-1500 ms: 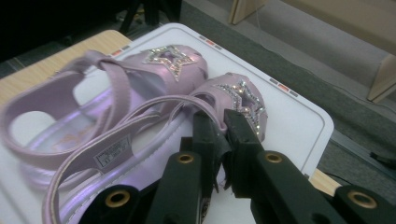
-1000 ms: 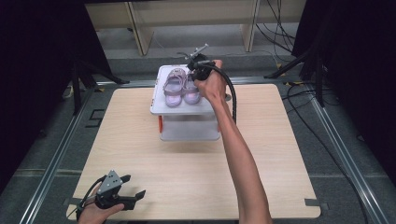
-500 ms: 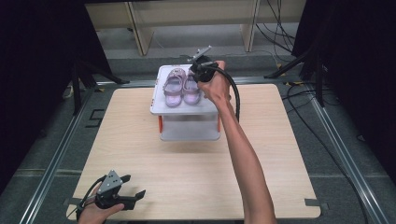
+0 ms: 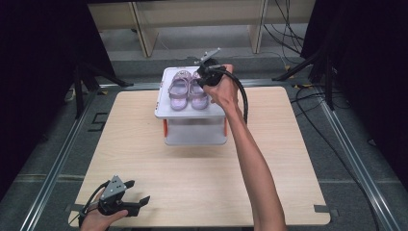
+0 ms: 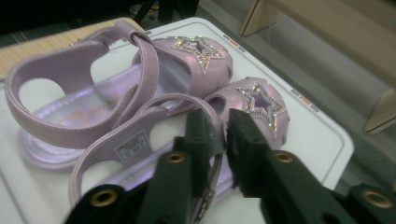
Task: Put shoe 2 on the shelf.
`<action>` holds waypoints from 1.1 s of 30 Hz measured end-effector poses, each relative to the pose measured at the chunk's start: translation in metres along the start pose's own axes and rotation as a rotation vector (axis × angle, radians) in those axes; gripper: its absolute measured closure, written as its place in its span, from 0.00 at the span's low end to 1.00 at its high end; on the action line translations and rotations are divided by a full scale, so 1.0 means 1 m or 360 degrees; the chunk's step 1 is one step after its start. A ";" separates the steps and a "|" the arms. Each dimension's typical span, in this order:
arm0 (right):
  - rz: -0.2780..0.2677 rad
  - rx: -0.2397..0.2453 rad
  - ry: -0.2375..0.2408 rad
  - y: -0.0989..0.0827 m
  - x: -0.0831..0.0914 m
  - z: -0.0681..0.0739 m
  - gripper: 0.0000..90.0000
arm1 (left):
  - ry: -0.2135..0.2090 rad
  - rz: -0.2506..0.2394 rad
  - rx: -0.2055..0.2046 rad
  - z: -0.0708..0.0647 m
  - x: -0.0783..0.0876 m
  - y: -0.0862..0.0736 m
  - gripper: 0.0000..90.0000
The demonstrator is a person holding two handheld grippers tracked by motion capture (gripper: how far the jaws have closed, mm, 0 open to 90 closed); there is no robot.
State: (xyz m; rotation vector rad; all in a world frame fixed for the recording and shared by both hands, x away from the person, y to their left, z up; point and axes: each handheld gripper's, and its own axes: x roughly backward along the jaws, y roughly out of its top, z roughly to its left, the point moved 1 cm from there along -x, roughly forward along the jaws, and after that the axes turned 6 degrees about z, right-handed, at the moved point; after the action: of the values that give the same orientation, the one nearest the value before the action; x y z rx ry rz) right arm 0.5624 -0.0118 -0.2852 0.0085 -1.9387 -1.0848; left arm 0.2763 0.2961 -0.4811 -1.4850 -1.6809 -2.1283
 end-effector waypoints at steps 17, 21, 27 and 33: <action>-0.0141 -0.0217 0.0211 -0.024 0.042 0.000 0.69 | 0.0021 0.0019 -0.0012 0.002 -0.001 0.000 0.18; -0.0194 -0.0236 0.0261 -0.032 0.053 0.003 0.69 | 0.0017 0.0003 0.0008 0.002 -0.001 0.000 0.18; -0.0213 -0.0265 0.0333 -0.055 0.068 0.012 0.66 | 0.0011 -0.0006 0.0028 0.001 -0.003 0.000 0.18; -0.0252 -0.0267 0.0371 -0.075 0.077 0.018 0.64 | 0.0026 0.0016 0.0014 0.003 -0.002 0.000 0.18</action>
State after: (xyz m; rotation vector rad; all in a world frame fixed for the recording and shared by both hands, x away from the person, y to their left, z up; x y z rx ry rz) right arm 0.4743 -0.0761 -0.2875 0.1908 -1.6561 -1.2888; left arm 0.2791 0.2973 -0.4825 -1.4668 -1.6714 -2.1194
